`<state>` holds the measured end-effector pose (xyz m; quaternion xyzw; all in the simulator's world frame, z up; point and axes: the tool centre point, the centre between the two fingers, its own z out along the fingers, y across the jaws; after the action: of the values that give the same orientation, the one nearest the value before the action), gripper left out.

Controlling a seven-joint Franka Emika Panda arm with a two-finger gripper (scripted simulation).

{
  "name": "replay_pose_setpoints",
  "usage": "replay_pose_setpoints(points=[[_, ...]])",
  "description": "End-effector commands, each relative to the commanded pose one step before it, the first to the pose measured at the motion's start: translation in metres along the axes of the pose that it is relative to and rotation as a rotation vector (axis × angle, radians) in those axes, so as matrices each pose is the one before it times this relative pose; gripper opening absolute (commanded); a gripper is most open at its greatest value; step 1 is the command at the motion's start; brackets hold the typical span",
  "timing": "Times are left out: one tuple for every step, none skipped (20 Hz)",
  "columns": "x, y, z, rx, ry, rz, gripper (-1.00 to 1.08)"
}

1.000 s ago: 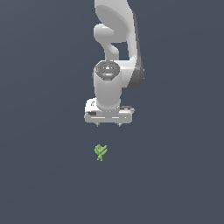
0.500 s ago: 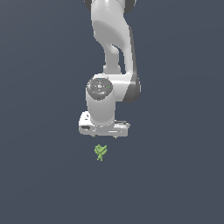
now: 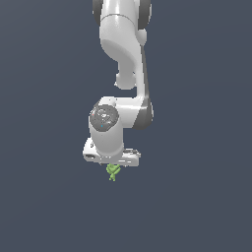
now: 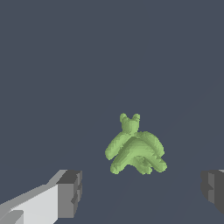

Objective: Pick up the object and move it to a goal position.

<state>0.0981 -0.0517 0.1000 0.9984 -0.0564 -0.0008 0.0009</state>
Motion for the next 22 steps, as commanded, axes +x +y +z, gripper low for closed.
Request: replay_pose_setpoints(points=[[0.00547,0.00192,0.00404,0.00098,0.00106,0.00769,1.00],[0.00146,0.00064,0.00126,0.00025,0.00014,0.00227,1.00],[0.00122,0.00055,0.00107,0.00021,0.00012,0.00194,1.00],[0.00099,0.00041,0.00088,0.00017,0.00009,0.00153,1.00],[0.00077,0.00032,0.00069,0.00013,0.00007,0.00119,1.00],[0.00054,0.00011,0.00050,0.00007,0.00004,0.00069,1.00],[0.00033,0.00027,0.00029,0.00007,0.00004,0.00069,1.00],[0.00010,-0.00008,0.00011,0.00000,0.00000,0.00000,1.00],[-0.00083,0.00003,-0.00023,-0.00024,-0.00066,-0.00068,1.00],[0.00000,0.00000,0.00041,0.00000,0.00000,0.00000,1.00],[0.00000,-0.00001,0.00123,0.00000,0.00000,0.00000,1.00],[0.00000,-0.00002,0.00204,0.00000,0.00000,0.00000,1.00],[-0.00001,-0.00003,0.00284,0.00000,0.00000,0.00000,1.00],[-0.00003,-0.00004,0.00364,0.00000,0.00000,0.00000,1.00],[-0.00005,-0.00005,0.00443,0.00000,0.00000,0.00000,1.00],[-0.00009,0.00024,0.00500,0.00012,0.00027,0.00039,1.00],[-0.00012,-0.00006,0.00595,0.00000,0.00000,0.00000,1.00],[-0.00015,-0.00006,0.00636,0.00000,0.00000,0.00000,1.00],[-0.00014,-0.00006,0.00559,0.00000,0.00000,0.00000,1.00],[-0.00010,-0.00005,0.00470,0.00000,0.00000,0.00000,1.00],[-0.00003,0.00038,0.00355,0.00016,0.00036,0.00056,1.00],[0.00004,-0.00003,0.00293,0.00000,0.00000,0.00000,1.00]])
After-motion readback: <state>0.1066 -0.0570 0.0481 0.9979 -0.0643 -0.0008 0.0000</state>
